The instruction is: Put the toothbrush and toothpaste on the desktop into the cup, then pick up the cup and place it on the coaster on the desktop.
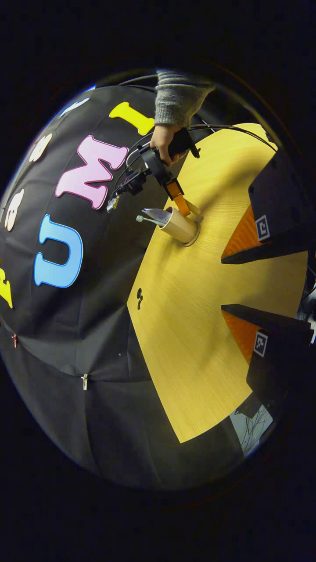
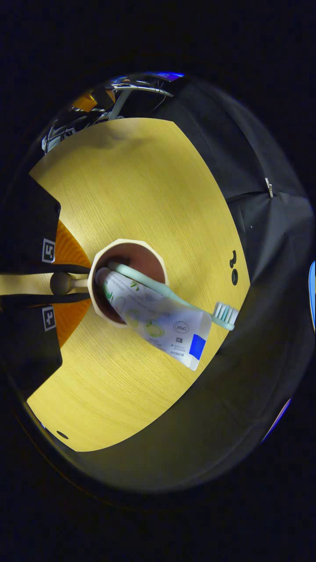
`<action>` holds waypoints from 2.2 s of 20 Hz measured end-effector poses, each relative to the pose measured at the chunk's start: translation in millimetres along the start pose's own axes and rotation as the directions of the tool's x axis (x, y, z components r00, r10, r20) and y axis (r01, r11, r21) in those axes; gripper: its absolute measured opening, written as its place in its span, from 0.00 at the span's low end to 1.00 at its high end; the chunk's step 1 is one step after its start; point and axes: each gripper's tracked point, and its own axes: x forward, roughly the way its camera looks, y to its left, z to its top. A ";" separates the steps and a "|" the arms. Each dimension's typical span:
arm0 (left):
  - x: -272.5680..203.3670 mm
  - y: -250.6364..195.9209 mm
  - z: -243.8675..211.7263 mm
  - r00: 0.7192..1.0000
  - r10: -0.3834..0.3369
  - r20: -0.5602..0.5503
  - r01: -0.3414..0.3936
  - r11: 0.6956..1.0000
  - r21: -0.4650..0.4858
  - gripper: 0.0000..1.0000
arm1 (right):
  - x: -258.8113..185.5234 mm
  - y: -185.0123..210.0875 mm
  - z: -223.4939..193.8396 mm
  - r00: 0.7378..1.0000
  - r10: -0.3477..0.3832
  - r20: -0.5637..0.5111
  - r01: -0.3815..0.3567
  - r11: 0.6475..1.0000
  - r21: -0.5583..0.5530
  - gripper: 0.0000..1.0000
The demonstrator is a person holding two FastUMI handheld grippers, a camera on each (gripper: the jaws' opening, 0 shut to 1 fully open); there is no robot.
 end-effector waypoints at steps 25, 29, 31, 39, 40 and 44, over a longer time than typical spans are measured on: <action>-20.8 -65.1 99.2 0.977 -0.195 0.084 0.176 0.965 0.196 0.81 | -168.5 3.0 13.1 0.927 -0.111 0.358 0.056 0.985 0.162 0.99; -23.6 -92.3 132.5 0.961 -0.256 0.109 0.204 0.915 0.348 0.88 | -230.1 14.4 14.3 0.870 -0.158 0.467 0.083 0.981 0.177 0.99; -24.4 -102.8 154.5 0.949 -0.283 0.136 0.202 0.882 0.426 0.89 | -257.7 19.9 11.8 0.840 -0.184 0.510 0.097 0.976 0.193 0.99; -47.7 -166.0 187.7 0.899 -0.397 0.186 0.276 0.843 0.462 0.91 | -335.0 44.4 -13.9 0.748 -0.263 0.609 0.145 0.961 0.237 0.98; -51.4 -171.3 185.8 0.896 -0.405 0.182 0.284 0.838 0.465 0.91 | -342.4 48.7 -17.2 0.738 -0.266 0.621 0.147 0.960 0.237 0.97; -65.3 -186.8 176.0 0.891 -0.425 0.162 0.309 0.827 0.471 0.91 | -372.7 59.7 -23.9 0.684 -0.293 0.668 0.157 0.953 0.257 0.97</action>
